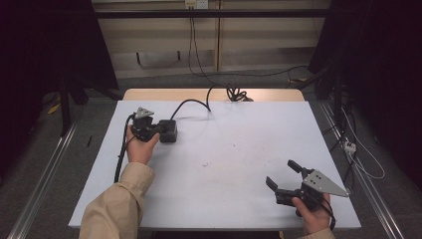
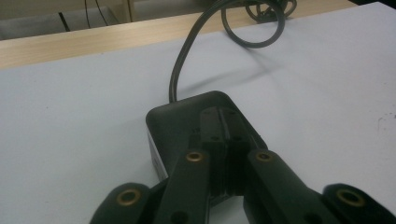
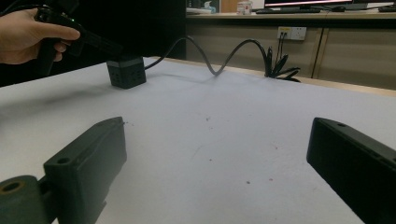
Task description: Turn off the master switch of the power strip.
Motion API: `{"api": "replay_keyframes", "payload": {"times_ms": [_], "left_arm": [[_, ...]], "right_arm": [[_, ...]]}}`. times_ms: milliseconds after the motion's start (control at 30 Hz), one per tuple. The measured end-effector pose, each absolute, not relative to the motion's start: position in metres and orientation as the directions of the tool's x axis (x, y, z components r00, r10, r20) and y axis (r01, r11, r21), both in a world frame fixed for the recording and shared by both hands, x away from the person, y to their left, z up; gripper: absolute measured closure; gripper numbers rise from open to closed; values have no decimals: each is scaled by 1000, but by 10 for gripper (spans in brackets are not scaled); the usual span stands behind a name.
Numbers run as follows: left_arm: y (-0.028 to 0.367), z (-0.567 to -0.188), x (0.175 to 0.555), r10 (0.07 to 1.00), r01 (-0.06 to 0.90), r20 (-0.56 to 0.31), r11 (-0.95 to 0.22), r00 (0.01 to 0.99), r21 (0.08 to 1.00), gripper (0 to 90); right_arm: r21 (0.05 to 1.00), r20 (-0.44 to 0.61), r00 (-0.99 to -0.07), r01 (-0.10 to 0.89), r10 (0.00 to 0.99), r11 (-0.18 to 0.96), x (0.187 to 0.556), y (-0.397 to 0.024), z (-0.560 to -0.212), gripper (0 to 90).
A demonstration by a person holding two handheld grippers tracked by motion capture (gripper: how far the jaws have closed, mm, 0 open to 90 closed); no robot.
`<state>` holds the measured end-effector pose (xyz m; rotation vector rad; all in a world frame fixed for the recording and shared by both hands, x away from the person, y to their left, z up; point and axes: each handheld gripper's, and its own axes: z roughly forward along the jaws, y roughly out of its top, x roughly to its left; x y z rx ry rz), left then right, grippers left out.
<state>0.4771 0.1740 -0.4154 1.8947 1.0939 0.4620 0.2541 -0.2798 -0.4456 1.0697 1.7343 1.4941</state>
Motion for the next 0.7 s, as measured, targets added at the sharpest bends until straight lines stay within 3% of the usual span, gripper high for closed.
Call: {"api": "replay_keyframes", "payload": {"times_ms": [200,700], "left_arm": [[174,-413,476,835,500,-99,-225,541,836,713],[171,-411,474,819,504,-143,-194,555,842,431]], "right_arm": [[981,59,-493,188,868,40,254,-280,-446,44],[981,56,-499,189,865,45,255,-279,-446,45]]}}
